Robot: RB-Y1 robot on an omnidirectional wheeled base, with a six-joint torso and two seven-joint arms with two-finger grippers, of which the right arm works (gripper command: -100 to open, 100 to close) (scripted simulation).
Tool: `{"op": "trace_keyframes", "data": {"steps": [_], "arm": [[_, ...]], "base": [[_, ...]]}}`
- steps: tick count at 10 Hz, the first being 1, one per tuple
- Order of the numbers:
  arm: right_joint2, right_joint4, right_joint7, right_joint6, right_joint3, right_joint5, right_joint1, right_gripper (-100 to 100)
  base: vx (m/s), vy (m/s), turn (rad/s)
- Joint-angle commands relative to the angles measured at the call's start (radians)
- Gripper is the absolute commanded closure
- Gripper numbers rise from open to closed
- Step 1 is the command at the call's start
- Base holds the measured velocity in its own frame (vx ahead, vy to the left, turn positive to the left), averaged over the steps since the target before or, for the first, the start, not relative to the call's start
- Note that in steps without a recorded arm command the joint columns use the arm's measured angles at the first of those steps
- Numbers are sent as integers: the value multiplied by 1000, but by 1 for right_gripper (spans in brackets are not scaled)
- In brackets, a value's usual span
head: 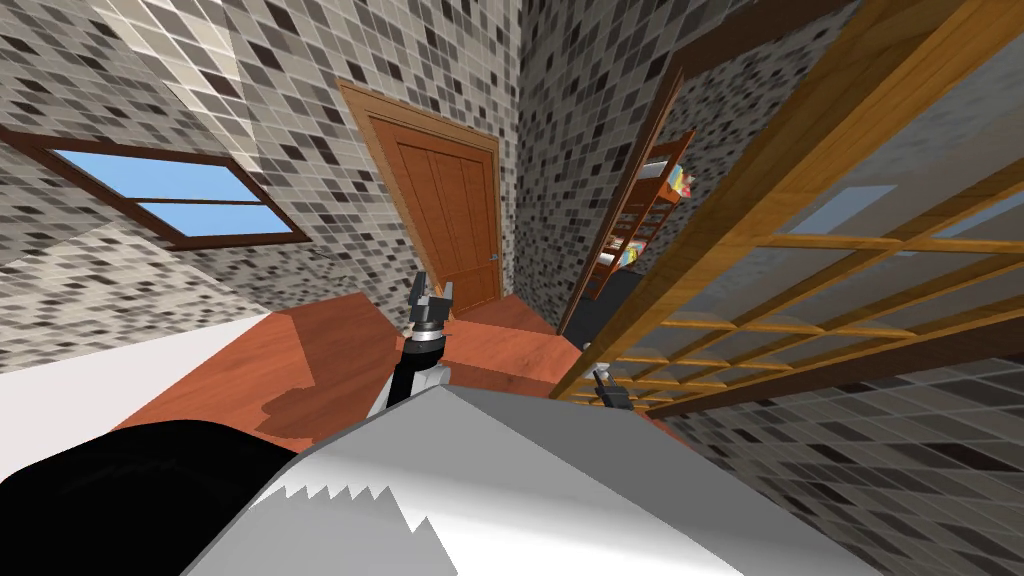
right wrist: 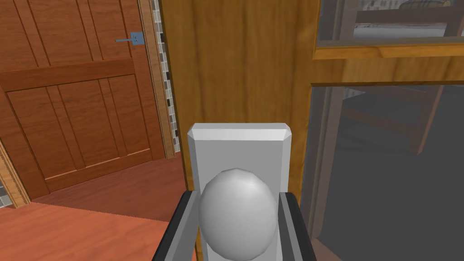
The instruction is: Pull the door open
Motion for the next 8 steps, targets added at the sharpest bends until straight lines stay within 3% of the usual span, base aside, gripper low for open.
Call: {"op": "trace_keyframes", "data": {"steps": [1,8], "arm": [[-3,10,-6,-14,5,2,0,100],[-15,57,-35,-76,26,9,1,100]], "base": [[-118,-40,153],[-193,-67,151]]}}
